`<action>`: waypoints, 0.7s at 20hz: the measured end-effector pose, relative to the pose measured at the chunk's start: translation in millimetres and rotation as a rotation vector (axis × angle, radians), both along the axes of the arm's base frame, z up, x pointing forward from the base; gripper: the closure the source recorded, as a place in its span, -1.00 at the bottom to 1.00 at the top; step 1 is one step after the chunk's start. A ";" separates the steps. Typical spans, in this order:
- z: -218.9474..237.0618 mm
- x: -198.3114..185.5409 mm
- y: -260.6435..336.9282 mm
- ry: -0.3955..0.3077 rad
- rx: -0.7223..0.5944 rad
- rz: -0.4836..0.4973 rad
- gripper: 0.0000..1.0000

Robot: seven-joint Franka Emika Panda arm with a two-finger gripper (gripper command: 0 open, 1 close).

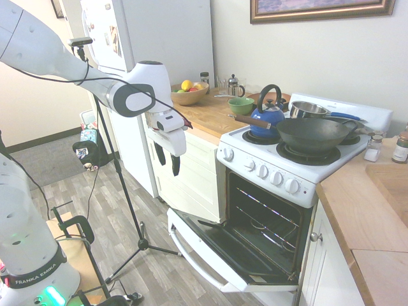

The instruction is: Close the oven

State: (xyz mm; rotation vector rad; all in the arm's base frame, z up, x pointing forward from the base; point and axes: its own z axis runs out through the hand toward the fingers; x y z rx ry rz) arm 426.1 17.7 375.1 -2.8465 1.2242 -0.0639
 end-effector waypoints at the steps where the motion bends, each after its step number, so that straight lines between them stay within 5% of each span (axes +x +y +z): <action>1: -0.5 0.0 0.0 0.001 0.000 0.000 -1.00; 7: -24.2 2.2 -22.2 0.108 -0.041 -0.015 -1.00; 14: -174.2 30.5 -49.0 0.294 -0.035 -0.072 -1.00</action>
